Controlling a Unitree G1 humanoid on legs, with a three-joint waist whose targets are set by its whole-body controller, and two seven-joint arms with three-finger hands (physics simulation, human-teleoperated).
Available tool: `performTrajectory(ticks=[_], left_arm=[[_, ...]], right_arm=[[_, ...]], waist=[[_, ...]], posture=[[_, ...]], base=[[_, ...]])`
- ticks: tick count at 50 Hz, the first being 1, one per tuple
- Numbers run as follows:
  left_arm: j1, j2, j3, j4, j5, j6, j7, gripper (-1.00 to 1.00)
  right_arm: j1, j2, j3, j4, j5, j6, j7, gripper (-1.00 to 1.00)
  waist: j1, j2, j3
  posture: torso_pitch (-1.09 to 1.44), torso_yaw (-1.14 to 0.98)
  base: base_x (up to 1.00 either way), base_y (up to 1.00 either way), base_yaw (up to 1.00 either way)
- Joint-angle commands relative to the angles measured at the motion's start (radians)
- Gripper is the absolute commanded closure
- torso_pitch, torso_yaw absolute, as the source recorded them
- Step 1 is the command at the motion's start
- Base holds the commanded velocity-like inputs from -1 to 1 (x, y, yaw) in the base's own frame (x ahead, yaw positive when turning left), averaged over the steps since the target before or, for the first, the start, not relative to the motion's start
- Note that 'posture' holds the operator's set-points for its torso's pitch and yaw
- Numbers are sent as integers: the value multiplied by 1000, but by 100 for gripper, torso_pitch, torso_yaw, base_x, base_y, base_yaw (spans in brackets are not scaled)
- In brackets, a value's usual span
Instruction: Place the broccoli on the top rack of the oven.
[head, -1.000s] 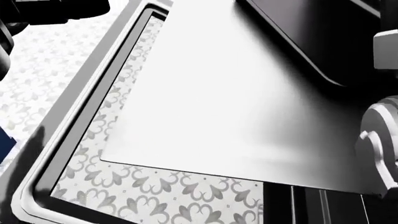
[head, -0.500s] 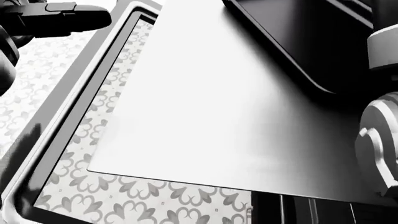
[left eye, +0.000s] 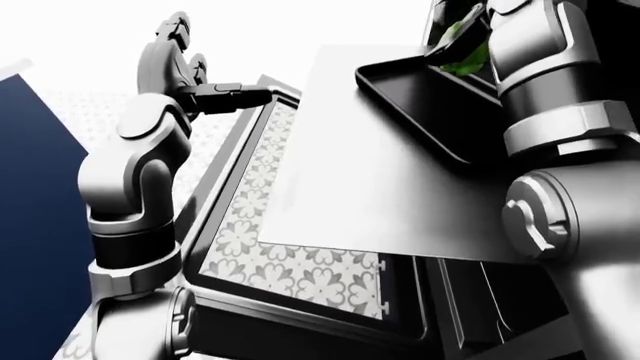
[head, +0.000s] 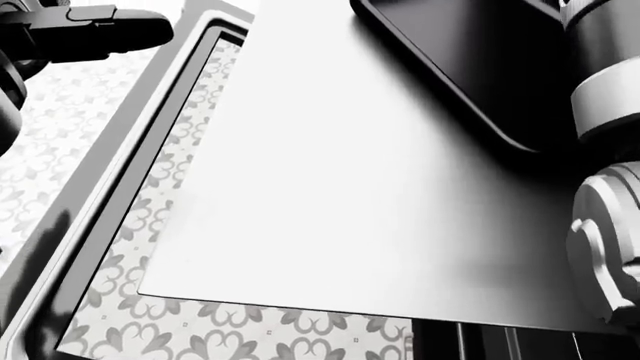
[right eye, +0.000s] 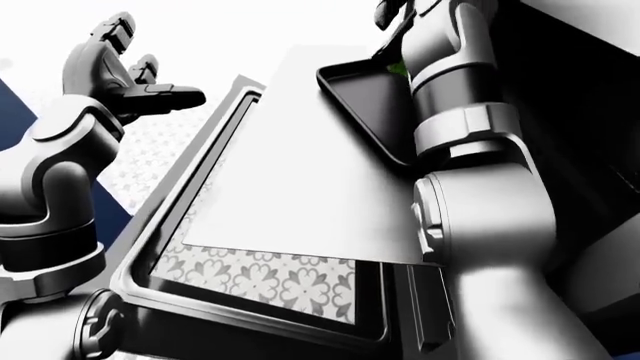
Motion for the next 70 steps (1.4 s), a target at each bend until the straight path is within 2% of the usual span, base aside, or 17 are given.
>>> performTrajectory(ticks=[1,20,32,53,60,61,66,68,70], left_arm=[[-25,14,12,-35,0,-37,-2,-100],[13,7,14,-49,-5,-43,-3,-100],[8,11,15,-42,-4,-45,-5,-100],[14,11,14,-51,-5,-42,-4,-100],[15,8,13,-47,-3,-47,-4,-100],[14,7,12,-45,-2,-48,-4,-100],[13,8,14,-47,-3,-45,-4,-100],[15,8,15,-50,-3,-44,-3,-100],[14,8,16,-47,-4,-46,-4,-100]], right_arm=[[-27,-9,-5,-35,-19,-43,-32,100],[75,10,-36,-2,34,-106,-192,100],[107,-4,-40,19,78,-111,-249,100],[176,-9,-41,16,114,-112,-290,100],[188,-10,-41,19,123,-112,-296,76],[189,-10,-40,19,123,-111,-295,63],[188,-12,-38,14,123,-106,-291,59],[191,-9,-36,14,122,-105,-290,49],[193,-7,-34,19,121,-107,-291,51]], waist=[[0,3,-33],[1,1,-40],[4,-1,-41],[6,-6,-44],[7,-8,-46],[7,-8,-46],[8,-9,-46],[8,-9,-46],[8,-9,-46]], posture=[[0,0],[0,0],[0,0],[0,0],[0,0],[0,0],[0,0],[0,0],[0,0]], base=[[0,0,0],[0,0,0],[0,0,0],[0,0,0],[0,0,0],[0,0,0],[0,0,0],[0,0,0],[0,0,0]])
